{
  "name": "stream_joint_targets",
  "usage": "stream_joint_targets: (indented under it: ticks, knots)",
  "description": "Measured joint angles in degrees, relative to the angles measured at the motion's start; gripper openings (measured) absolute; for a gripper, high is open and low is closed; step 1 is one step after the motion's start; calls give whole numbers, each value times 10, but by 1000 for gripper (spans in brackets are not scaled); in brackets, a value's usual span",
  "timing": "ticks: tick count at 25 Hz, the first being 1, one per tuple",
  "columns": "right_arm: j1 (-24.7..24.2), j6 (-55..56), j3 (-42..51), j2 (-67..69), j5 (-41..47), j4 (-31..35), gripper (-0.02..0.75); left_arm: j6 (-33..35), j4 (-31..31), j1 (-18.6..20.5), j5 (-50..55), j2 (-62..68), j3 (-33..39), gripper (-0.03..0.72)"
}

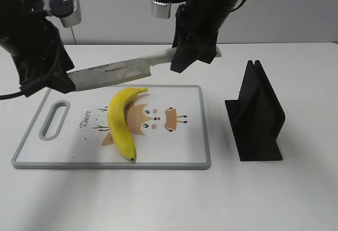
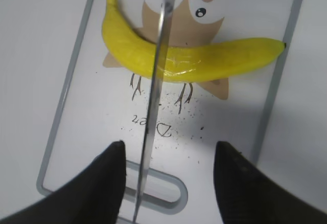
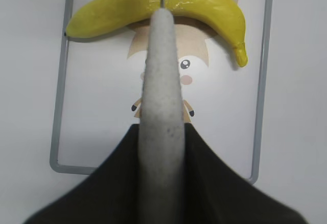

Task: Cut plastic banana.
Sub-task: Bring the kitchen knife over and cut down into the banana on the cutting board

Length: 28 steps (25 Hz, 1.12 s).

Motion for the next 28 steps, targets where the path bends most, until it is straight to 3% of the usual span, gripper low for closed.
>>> stream_joint_targets:
  ticks: [3, 7, 9, 12, 14, 23, 28]
  knots:
    - [0, -1, 0, 0, 0, 0, 182, 4, -2, 0, -13, 22, 0, 515]
    - [0, -1, 0, 0, 0, 0, 182, 4, -3, 0, -21, 35, 0, 420]
    - [0, -1, 0, 0, 0, 0, 182, 4, -4, 0, -28, 35, 0, 319]
    - [0, -1, 0, 0, 0, 0, 182, 5, -4, 0, -39, 35, 0, 96]
    - [0, -1, 0, 0, -1, 0, 182, 7, -4, 0, -42, 35, 0, 16]
    - [0, -2, 0, 0, -3, 15, 182, 15, 2, 0, -39, 35, 0, -10]
    - [2, 53, 0, 0, -2, -31, 183, 15, -1, -1, -48, 35, 0, -10]
